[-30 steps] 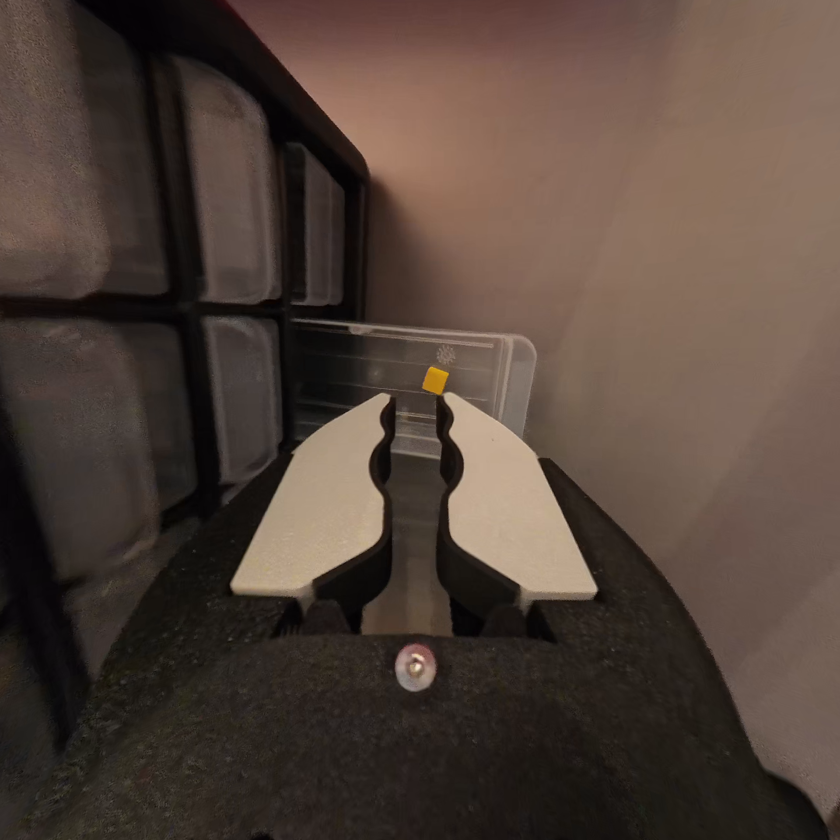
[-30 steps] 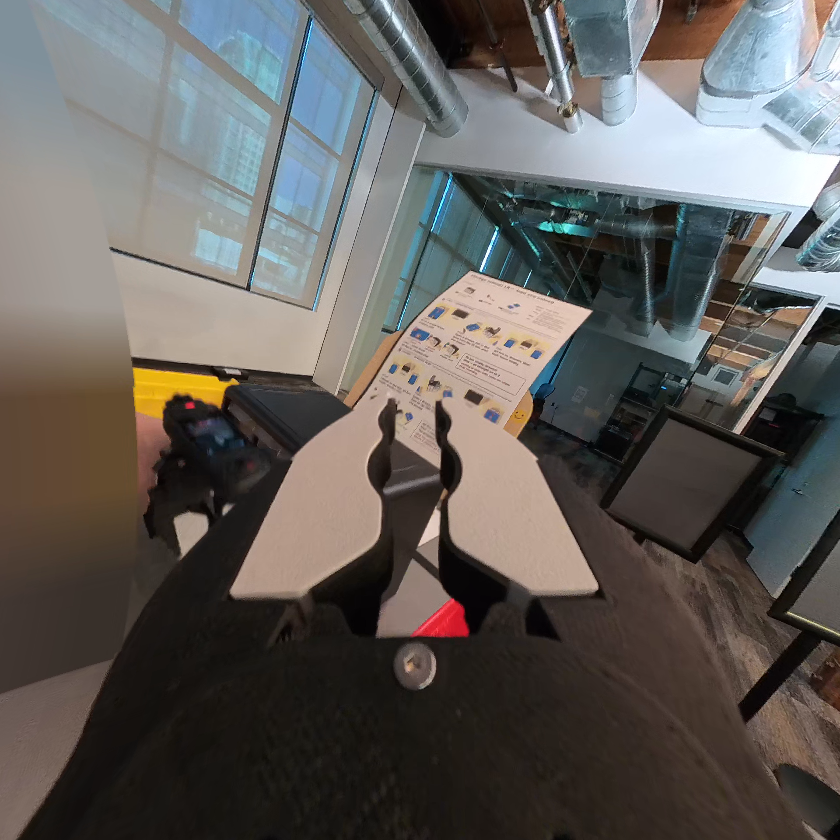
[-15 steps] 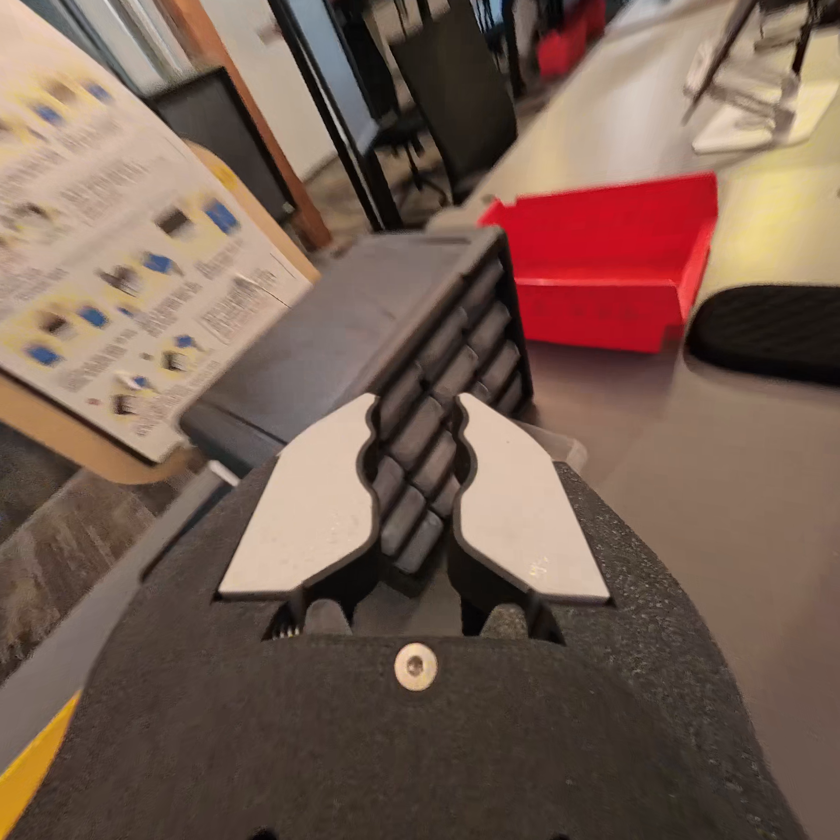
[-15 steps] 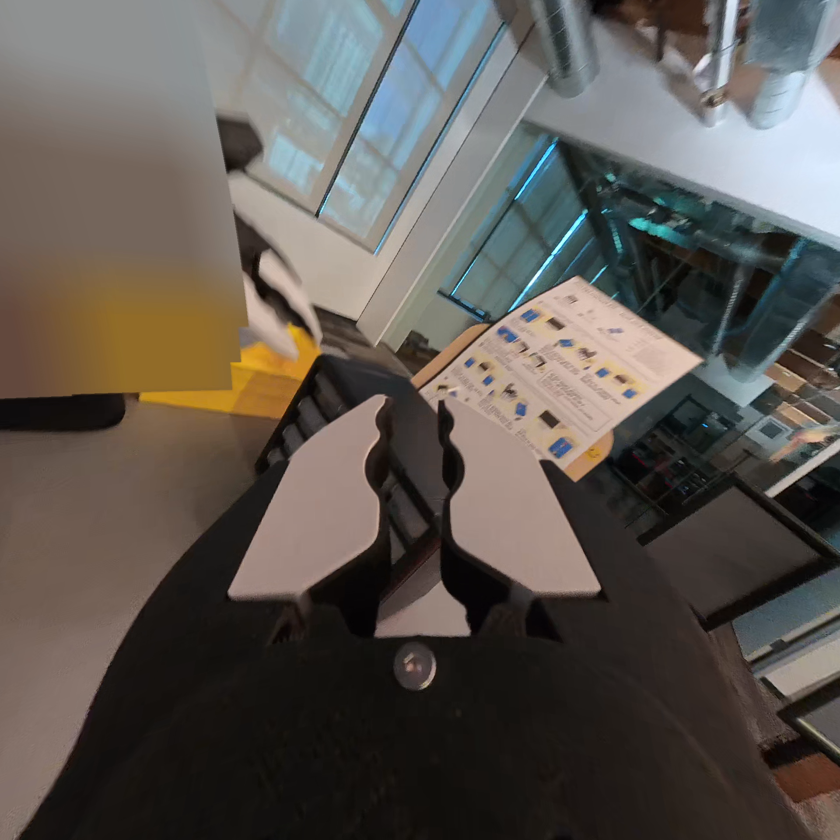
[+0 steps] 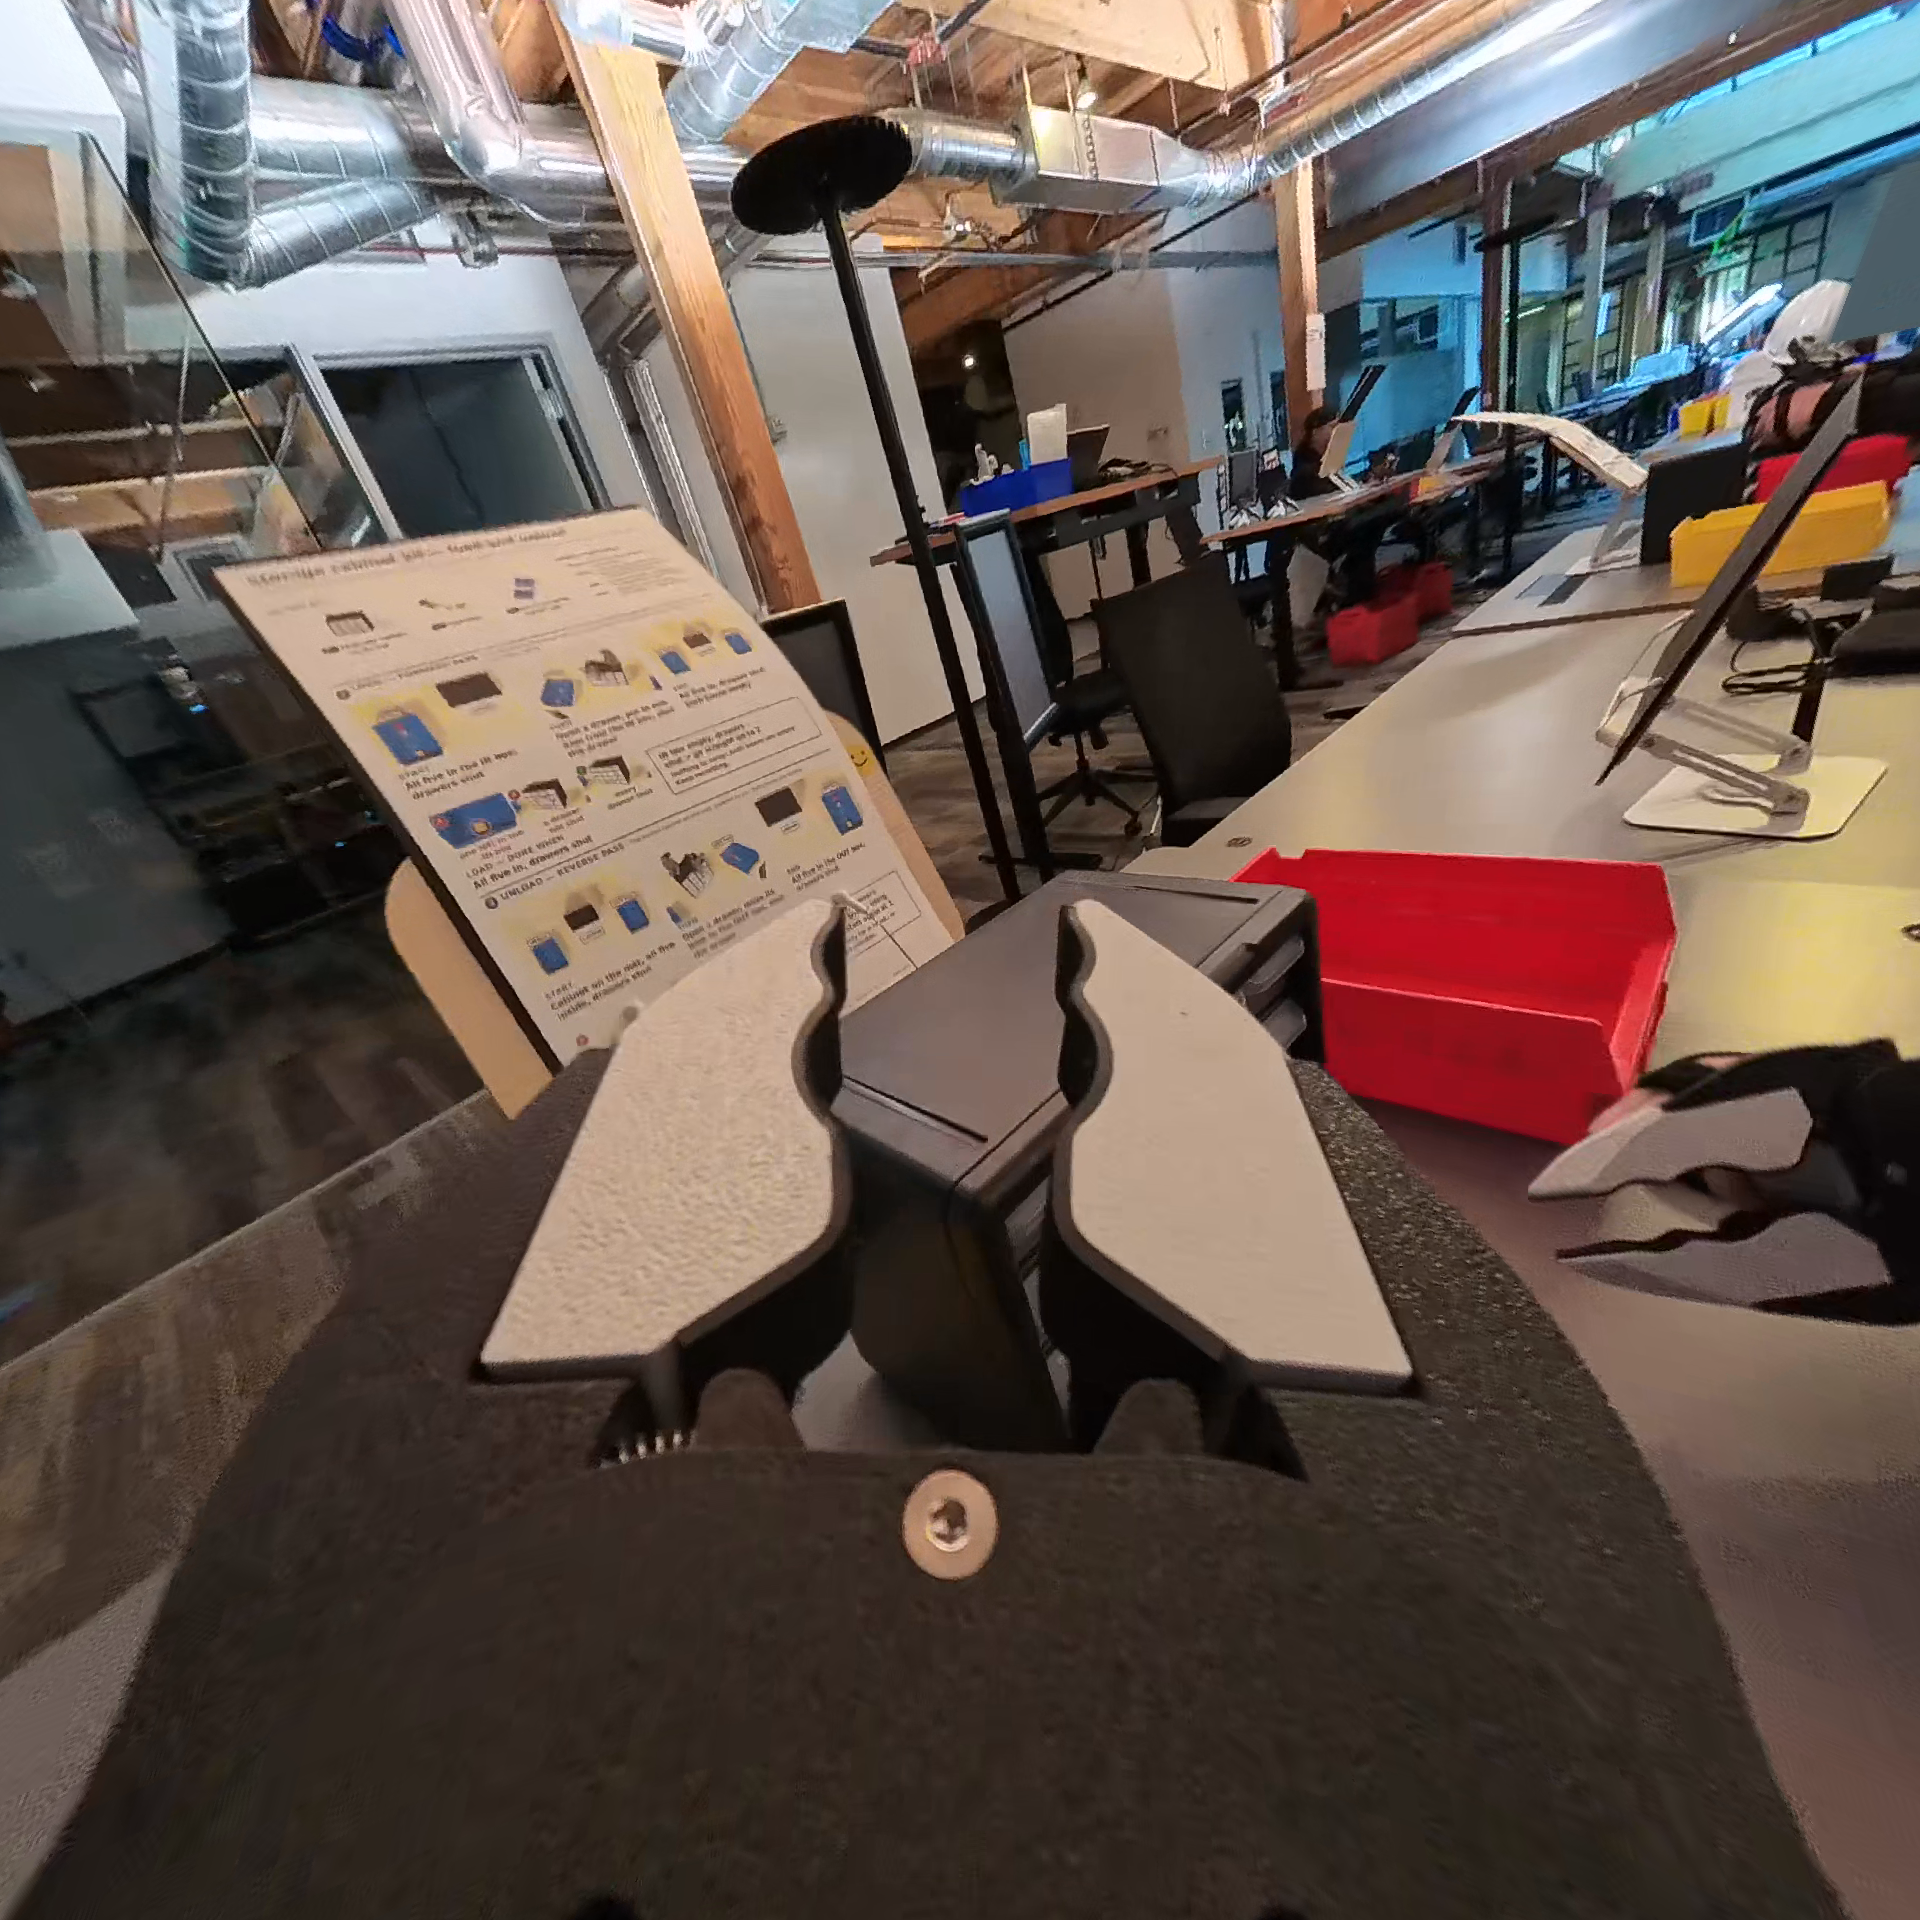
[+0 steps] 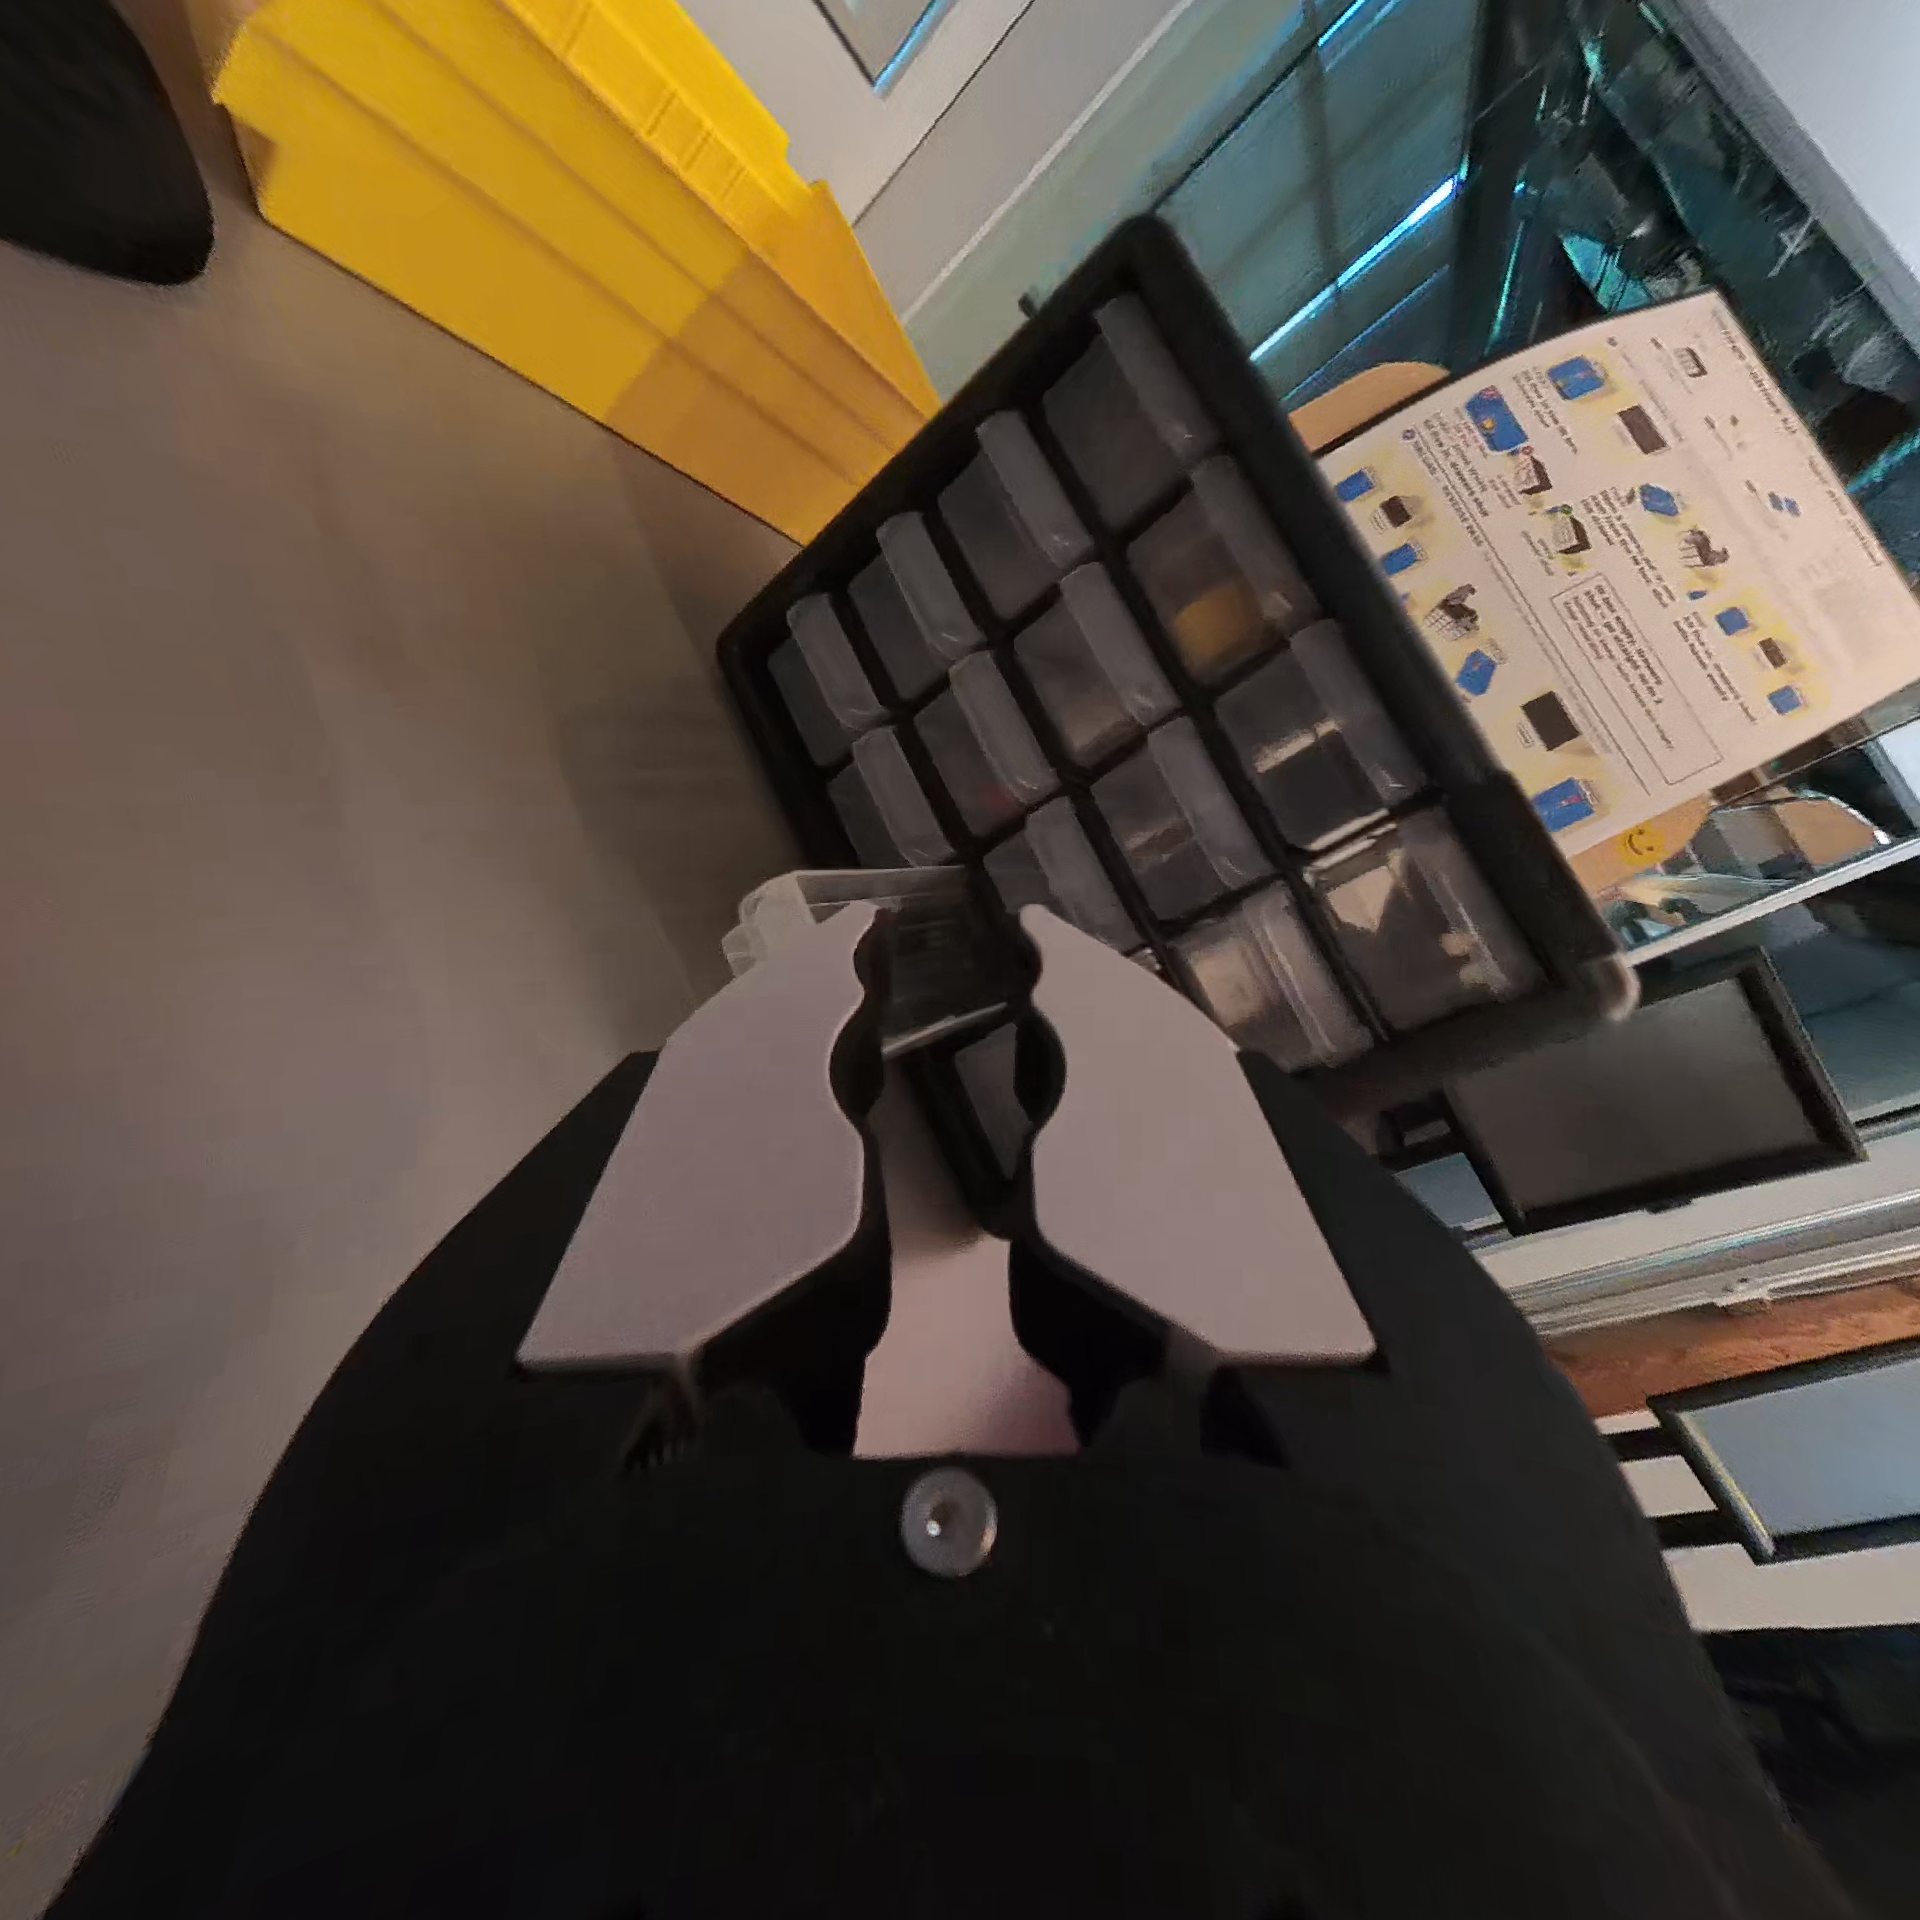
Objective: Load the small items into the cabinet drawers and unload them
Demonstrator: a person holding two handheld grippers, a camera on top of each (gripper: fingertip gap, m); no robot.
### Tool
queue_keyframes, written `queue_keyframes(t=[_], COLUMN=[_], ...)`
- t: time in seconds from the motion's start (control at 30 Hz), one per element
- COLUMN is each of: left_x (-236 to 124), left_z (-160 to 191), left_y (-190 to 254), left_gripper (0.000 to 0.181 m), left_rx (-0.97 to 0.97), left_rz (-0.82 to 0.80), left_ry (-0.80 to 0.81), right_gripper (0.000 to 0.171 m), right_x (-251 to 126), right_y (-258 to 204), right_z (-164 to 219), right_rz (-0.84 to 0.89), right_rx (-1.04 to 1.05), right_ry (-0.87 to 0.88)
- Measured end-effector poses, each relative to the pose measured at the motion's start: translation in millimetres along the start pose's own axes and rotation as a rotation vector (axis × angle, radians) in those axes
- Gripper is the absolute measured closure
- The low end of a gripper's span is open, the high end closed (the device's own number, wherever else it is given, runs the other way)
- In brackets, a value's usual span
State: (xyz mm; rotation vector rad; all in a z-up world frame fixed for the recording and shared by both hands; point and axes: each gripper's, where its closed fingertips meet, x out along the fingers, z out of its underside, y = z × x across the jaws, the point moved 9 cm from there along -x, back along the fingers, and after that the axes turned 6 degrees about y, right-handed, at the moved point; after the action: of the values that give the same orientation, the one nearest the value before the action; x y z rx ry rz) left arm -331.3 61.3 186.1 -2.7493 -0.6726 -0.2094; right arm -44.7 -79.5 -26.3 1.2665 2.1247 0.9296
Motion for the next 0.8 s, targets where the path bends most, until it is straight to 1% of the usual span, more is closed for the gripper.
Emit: queue_keyframes(t=[0.1,0.23,0.3,0.43,0.53,0.8], left_x=[-1.8,-0.1,2.5,6.7,9.1,9.4], left_z=[5.3,9.9,10.1,10.9,13.2,14.4], left_y=[-3.3,-1.4,-0.4,2.1,3.3,0.8], left_gripper=[0.142,0.142,0.142,0.142,0.142,0.142], left_rx=[0.011,0.067,0.05,0.066,0.083,0.048], left_rz=[-0.012,-0.015,-0.003,-0.014,-0.011,0.003], left_ry=[-0.051,-0.125,-0.124,-0.133,-0.158,-0.145], right_gripper=[0.151,0.154,0.154,0.155,0.156,0.163], right_x=[10.2,25.2,33.1,43.5,47.0,54.6], right_y=[-17.2,-35.8,-45.5,-54.9,-54.2,-49.7], right_z=[1.2,4.4,8.5,20.8,27.0,32.8], right_rz=[0.004,0.02,-0.016,-0.015,0.002,0.015], right_rx=[-0.052,-0.211,-0.252,-0.374,-0.384,-0.43], right_ry=[-0.046,-0.101,-0.14,-0.211,-0.234,-0.253])
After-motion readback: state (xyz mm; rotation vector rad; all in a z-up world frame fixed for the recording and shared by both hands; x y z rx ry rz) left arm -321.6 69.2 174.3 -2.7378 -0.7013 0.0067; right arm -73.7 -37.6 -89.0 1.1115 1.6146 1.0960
